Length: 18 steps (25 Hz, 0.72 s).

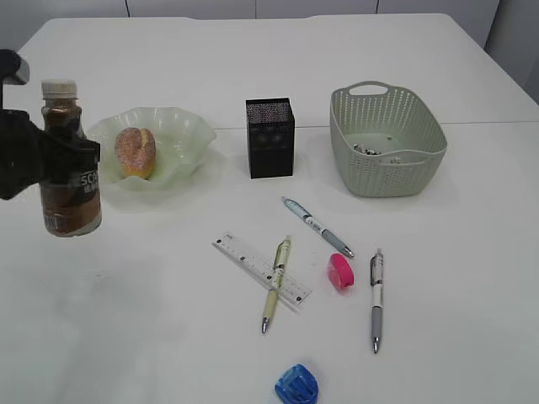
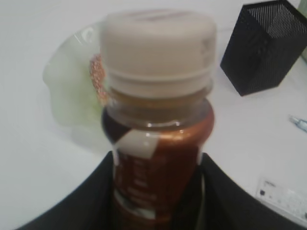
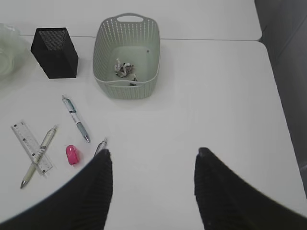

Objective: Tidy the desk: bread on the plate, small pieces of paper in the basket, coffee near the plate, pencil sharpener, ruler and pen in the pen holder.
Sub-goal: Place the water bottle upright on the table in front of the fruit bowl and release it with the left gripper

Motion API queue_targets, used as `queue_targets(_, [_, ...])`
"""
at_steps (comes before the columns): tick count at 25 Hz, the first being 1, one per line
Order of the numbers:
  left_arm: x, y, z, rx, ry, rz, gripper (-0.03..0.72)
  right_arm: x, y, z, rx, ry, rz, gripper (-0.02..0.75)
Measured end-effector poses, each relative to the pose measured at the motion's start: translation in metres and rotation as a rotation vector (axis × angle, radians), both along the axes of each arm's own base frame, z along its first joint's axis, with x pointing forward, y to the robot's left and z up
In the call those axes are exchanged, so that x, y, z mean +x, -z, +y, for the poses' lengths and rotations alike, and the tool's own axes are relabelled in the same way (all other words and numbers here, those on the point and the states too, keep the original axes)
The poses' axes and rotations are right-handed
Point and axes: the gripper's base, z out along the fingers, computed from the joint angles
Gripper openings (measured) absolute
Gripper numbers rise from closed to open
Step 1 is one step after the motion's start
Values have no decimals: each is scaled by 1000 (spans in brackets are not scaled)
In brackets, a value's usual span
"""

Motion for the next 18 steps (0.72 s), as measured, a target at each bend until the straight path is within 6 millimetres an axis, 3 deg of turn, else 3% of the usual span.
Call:
queue_targets(4, [-4, 19, 4, -18, -25, -183, 312, -6, -2, -1, 0, 2, -13, 434])
queue_targets(8, [5, 35, 4, -27, -40, -282, 312, -6, -2, -1, 0, 2, -13, 434])
queue_targets(18, [21, 76, 2, -22, -55, -370, 312, -6, -2, -2, -1, 3, -13, 433])
